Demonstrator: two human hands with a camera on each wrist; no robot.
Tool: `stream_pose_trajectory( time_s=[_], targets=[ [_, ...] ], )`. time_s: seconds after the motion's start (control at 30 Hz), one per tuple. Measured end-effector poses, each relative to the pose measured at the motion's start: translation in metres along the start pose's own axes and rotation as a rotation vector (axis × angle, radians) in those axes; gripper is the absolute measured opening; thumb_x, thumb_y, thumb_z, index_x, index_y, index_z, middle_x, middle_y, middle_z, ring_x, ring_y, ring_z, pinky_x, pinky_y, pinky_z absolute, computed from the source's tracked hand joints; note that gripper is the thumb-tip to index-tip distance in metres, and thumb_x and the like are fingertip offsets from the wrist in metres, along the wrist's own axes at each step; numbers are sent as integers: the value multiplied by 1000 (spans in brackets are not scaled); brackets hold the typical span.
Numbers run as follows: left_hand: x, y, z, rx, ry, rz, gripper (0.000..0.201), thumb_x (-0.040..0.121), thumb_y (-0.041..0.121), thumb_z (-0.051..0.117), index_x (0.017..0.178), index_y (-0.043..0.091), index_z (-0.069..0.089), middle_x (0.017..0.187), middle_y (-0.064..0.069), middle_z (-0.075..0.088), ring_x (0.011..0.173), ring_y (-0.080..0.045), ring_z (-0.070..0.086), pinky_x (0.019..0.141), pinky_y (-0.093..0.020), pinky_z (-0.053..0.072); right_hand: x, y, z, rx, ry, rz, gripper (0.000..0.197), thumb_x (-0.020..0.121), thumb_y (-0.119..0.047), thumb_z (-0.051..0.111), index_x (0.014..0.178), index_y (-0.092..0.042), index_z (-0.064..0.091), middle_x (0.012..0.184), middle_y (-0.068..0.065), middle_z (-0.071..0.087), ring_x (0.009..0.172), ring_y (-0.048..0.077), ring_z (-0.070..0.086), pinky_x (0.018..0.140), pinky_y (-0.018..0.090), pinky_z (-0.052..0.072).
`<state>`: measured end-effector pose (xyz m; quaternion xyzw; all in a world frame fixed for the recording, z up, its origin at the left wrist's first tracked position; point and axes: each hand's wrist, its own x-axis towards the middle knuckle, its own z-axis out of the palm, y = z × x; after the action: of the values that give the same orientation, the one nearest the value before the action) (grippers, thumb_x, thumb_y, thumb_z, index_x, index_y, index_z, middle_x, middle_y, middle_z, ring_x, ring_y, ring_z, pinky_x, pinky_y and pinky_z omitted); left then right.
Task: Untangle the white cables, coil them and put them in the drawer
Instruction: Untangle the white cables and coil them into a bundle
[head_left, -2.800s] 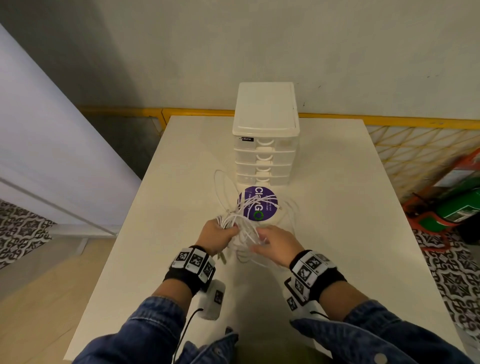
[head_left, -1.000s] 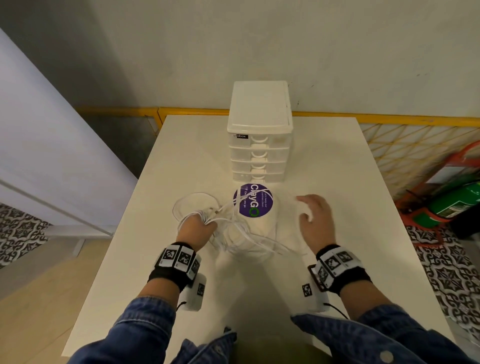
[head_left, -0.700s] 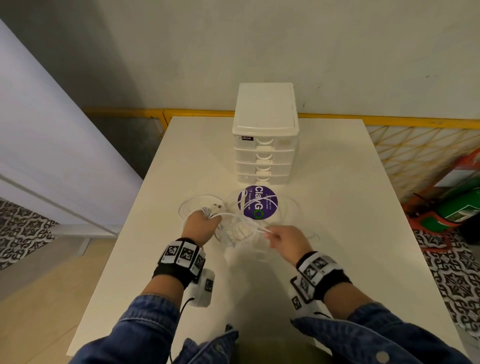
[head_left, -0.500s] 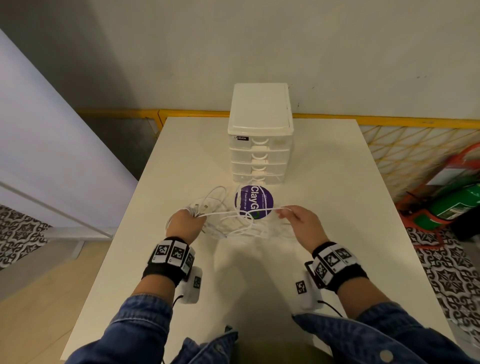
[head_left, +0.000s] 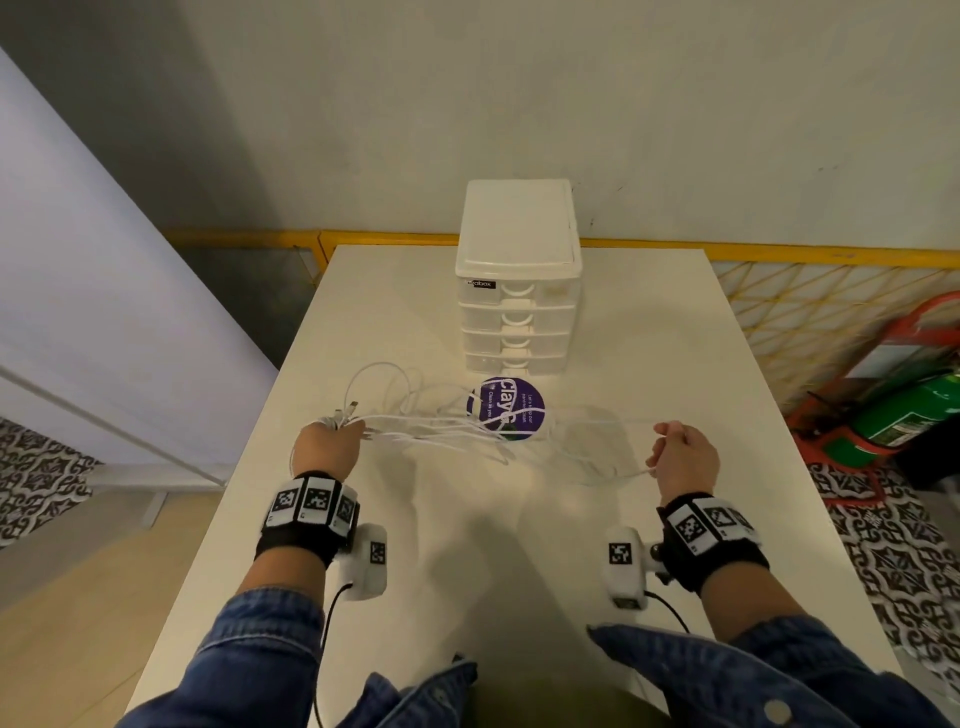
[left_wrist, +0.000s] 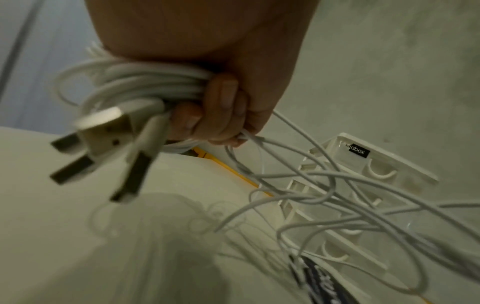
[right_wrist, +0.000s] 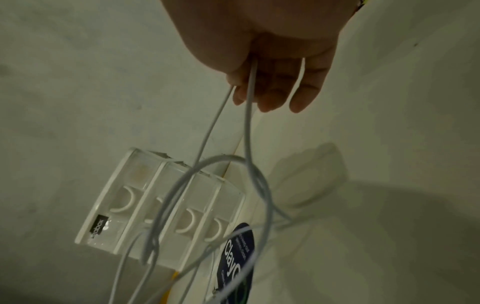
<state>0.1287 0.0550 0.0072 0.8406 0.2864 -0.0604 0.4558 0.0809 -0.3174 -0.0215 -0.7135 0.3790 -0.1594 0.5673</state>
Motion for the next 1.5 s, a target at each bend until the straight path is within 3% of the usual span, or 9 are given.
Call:
stream_pose_trajectory(
  time_s=[0.2,0.33,0.5,0.63,0.8,1.0,1.27,1.4,1.5],
  targets=[
    [-28,28,16,-109,-164,87,21,85,18,62,71,7,51,51,-4,46,43,-19,39,45,-26,32,-12,-15,3,-439,-86,-139,49,88,-3,44,135,-12,45,139,13,43,126,33,41,102,39,35],
    [-37,31,33,-159,-286,124,23,84,14,62,70,11,44,44,1,42,40,-16,33,44,-24,27,-53,-30,27,-344,-398,-814,26,87,-21,51,108,-18,67,108,2,66,103,15,54,94,23,38],
    [-48,39,39,-216,-408,104,27,85,10,58,62,13,43,37,2,36,31,-13,26,38,-18,20,-92,-21,64,-764,-879,-864,44,83,-48,61,117,-20,64,114,0,67,106,18,58,96,35,40],
    [-47,33,31,-142,-317,106,32,83,13,61,58,14,42,39,1,38,36,-16,31,38,-20,25,-87,-24,63,-553,-864,-708,25,87,-29,63,104,-13,72,96,7,71,91,22,62,83,28,43],
    [-27,6,6,80,-57,89,19,86,21,60,76,5,58,64,-10,57,66,-29,55,61,-36,43,-46,-37,40,-201,-413,-382,19,91,-12,53,79,-15,67,66,1,63,61,21,59,70,35,50],
    [-12,-12,-16,148,62,-6,41,83,33,57,96,-4,66,95,-23,69,89,-38,63,78,-41,49,-3,-37,0,39,29,-28,25,95,-8,34,97,-4,59,85,14,58,64,27,56,50,23,46],
    [-36,4,10,-136,-216,26,34,90,18,59,60,10,45,45,-3,42,35,-16,33,36,-19,25,-16,-12,14,-458,-271,-221,34,95,-15,43,125,-9,56,125,14,58,119,32,51,101,40,39],
    [-43,16,18,-202,-301,99,33,89,16,58,60,12,43,43,-2,37,38,-14,28,41,-21,22,-37,-30,28,-516,-185,-712,49,91,-18,49,138,-10,42,140,15,43,130,31,38,109,44,33],
    [-51,27,24,-237,-351,151,25,90,13,57,67,10,46,42,0,37,36,-14,28,40,-19,22,-63,-50,43,-430,-395,-992,52,87,-45,47,132,-17,51,132,6,51,124,21,43,105,36,33]
  ],
)
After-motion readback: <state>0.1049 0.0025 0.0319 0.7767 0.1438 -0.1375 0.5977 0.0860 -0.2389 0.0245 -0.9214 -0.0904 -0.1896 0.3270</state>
